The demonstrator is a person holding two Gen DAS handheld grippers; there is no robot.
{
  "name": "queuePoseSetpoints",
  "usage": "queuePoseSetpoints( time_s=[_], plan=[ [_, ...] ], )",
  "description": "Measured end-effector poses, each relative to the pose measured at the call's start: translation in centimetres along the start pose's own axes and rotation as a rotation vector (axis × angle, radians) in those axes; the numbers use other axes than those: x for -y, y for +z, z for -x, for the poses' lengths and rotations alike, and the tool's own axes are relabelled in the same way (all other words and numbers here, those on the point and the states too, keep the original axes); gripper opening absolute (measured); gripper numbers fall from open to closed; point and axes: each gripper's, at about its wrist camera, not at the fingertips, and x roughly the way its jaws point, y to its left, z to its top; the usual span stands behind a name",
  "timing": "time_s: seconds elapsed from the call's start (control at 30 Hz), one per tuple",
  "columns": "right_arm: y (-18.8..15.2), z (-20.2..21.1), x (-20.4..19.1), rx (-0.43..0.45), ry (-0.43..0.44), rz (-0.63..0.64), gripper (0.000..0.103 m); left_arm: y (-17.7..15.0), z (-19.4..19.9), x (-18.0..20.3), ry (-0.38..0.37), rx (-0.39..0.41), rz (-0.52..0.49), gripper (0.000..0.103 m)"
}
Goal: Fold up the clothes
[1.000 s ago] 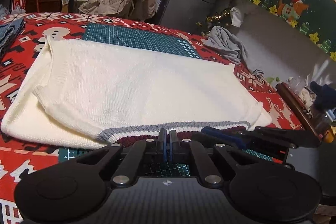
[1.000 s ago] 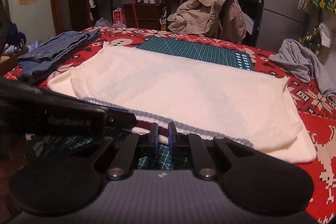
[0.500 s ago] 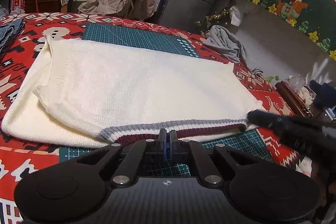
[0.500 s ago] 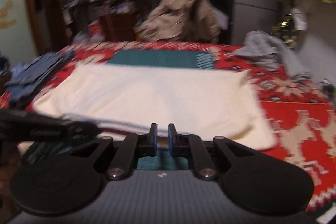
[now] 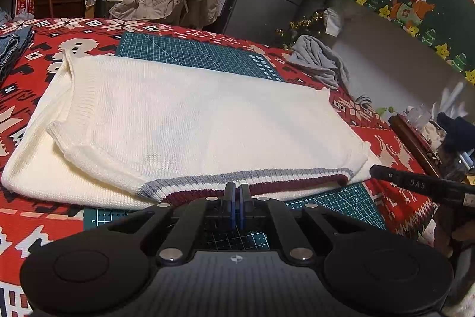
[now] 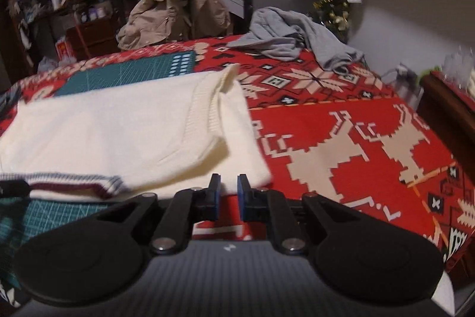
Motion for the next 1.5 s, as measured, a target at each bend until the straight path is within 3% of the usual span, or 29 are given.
queuePoseSetpoints(
  time_s=[0.2,0.4,0.53,0.73,0.8,1.1,1.3,1.5],
  plan=[
    [0.5,-0.5,0.7,0.006,-0.025,-0.010,0.012,-0.1,0.0,0.1,0.001,0.001,-0.002,0.004],
    [0.4,0.7,-2.4,0.014,0.110,0.065,0.012,-0.1,0.1,0.1,-0.001,0.000,0.000,0.004],
    [0.0,0.2,-3.7,0.001,0.086,0.133,0.013,0.0,0.0,0.0,-0.007,-0.002,0.009,0.004],
    [0.5,-0.6,0.4,0.005,-0.009,0.000,0.012,0.0,0.0,-0.1,-0.009,0.000,0.006,0.004],
    [0.7,-0.7,1.5,0.007,-0.006,-0.036,0.003,0.0,0.0,-0.1,-0.010,0.000,0.006,0.004],
    [1.2,0.7,0.5,0.044,0.002,-0.044,0.008,0.7,0.0,-0.4,-0.010,-0.035,0.065,0.003],
    [1.9,1.7,-1.1,0.061,0.050,-0.014,0.008,1.5,2.6,-0.1,0.001,0.029,0.065,0.002],
    [1.9,2.1,-1.3,0.057,0.067,-0.007,0.008,2.3,4.9,-3.7,0.034,0.086,0.173,0.002]
  ],
)
